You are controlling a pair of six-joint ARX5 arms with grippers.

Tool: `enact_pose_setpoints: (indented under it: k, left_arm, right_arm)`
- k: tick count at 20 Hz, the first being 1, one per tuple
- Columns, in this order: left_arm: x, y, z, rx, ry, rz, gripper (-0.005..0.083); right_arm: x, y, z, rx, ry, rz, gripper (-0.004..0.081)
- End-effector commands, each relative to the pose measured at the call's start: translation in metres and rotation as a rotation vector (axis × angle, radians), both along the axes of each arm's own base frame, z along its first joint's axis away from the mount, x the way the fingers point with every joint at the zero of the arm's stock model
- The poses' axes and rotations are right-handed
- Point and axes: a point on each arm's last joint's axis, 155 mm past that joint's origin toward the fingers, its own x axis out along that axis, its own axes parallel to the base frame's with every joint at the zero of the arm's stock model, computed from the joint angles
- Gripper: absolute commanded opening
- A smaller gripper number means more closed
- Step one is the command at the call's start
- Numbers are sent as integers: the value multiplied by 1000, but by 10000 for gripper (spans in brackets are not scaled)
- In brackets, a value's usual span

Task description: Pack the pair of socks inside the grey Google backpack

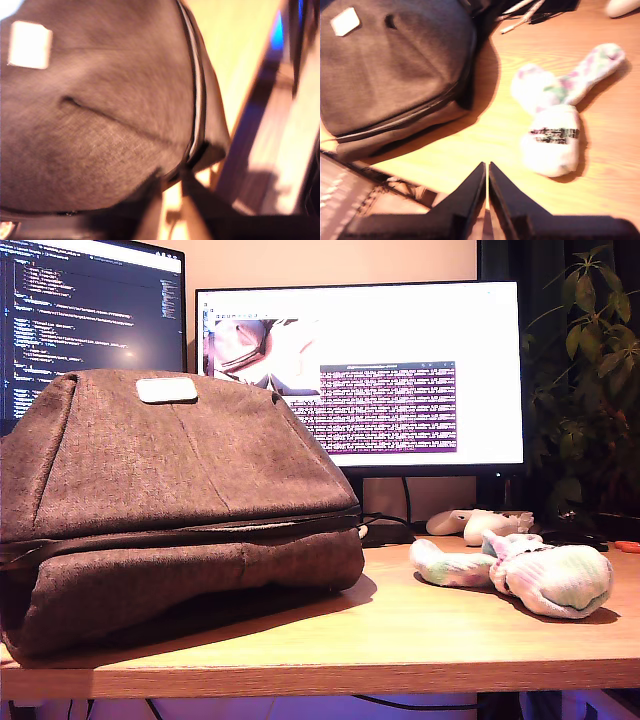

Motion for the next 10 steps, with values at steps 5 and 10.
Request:
enact_pose_setpoints:
  k: [5, 10]
  left_arm:
    - [-6, -3, -24, -9, 147, 49, 176]
    - [7, 17, -31, -174, 283, 423, 166]
  right_arm:
    - [3, -5, -1, -41, -19, -13, -12]
    - [4, -7, -1, -58, -27, -14, -12]
